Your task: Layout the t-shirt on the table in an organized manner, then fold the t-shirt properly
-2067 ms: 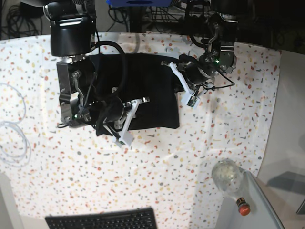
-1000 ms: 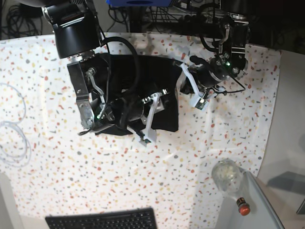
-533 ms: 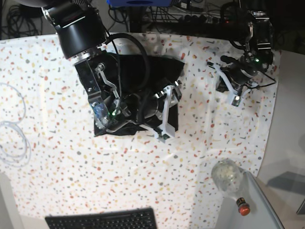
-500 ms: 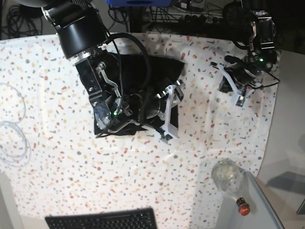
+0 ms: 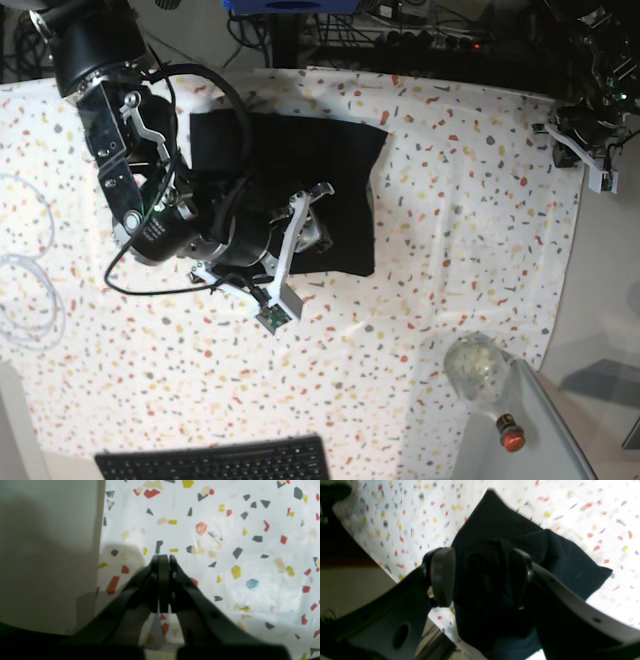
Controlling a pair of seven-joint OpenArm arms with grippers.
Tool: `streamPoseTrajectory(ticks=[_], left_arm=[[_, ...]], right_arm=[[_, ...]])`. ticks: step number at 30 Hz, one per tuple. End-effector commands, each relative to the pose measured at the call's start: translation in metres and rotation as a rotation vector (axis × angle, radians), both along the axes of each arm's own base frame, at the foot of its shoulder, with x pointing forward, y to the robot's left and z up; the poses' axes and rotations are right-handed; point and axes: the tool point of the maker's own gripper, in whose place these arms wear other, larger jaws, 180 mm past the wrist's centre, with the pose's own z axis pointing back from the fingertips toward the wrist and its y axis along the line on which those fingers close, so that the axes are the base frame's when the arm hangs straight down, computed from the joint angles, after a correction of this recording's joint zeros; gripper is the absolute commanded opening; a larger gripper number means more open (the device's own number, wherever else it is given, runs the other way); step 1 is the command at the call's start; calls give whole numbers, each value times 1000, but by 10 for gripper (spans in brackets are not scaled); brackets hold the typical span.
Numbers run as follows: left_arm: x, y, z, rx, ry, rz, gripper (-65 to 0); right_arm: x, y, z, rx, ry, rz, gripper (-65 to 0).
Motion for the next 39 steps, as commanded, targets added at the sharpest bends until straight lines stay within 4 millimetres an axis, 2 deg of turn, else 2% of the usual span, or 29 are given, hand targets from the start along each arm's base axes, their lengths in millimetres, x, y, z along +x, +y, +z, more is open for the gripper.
streamPoseTrajectory(ticks=[1,5,9,12,19,36,37,39], left_arm=[[10,4,12,14,-47,-16,-650],[13,-1,12,5,-55,-18,-650],[12,-6,9,-6,-54,-15,-650],[9,-6,7,-11,-46,-13,-650],[9,-6,6,-12,-45,-12,-650],[9,-6,6,-13,-45,-11,-650],[9,-6,6,-13,-45,-11,-650],[9,-6,6,-13,-45,-11,-650]], right_arm=[[5,5,11,40,-33,-7,-318],[10,3,-17,31,26,-40,-317],[14,-1,-33,23,49,-63,-320],[14,-5,-35,21,59,-88,-321],[15,-14,-18,36,34,-170,-318],[21,-27,-57,-5,110,-251,-324],[22,-25,-57,-1,109,-251,-332],[21,-24,-56,2,107,-249,-390]])
